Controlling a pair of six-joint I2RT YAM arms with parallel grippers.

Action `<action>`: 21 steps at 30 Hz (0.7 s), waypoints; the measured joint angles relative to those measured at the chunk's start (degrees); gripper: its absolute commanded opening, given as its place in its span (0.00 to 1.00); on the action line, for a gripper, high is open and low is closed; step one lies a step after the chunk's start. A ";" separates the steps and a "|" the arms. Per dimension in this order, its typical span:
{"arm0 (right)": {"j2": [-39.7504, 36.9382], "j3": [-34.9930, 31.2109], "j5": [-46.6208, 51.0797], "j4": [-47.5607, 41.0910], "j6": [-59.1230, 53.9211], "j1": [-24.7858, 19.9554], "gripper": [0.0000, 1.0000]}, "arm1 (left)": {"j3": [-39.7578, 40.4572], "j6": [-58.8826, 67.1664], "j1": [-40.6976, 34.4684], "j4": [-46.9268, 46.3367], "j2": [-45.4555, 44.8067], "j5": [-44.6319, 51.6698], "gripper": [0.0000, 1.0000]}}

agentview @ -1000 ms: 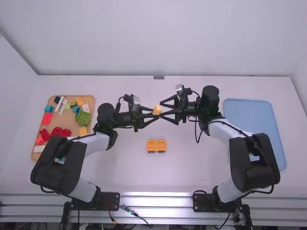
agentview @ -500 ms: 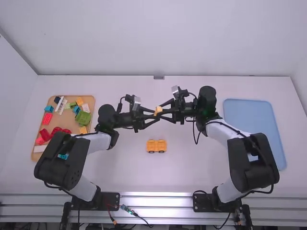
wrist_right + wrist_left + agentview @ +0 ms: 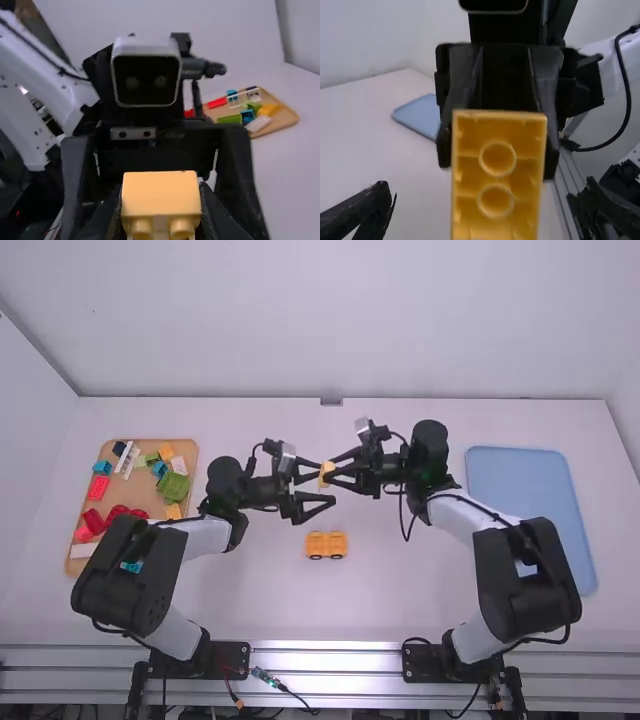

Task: Assemble lego blocks to make yellow taxi

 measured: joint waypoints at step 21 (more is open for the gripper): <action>-3.48 17.73 54.21 -76.32 -26.53 1.92 0.00 | 27.98 40.52 0.63 -84.37 -0.33 -30.08 0.99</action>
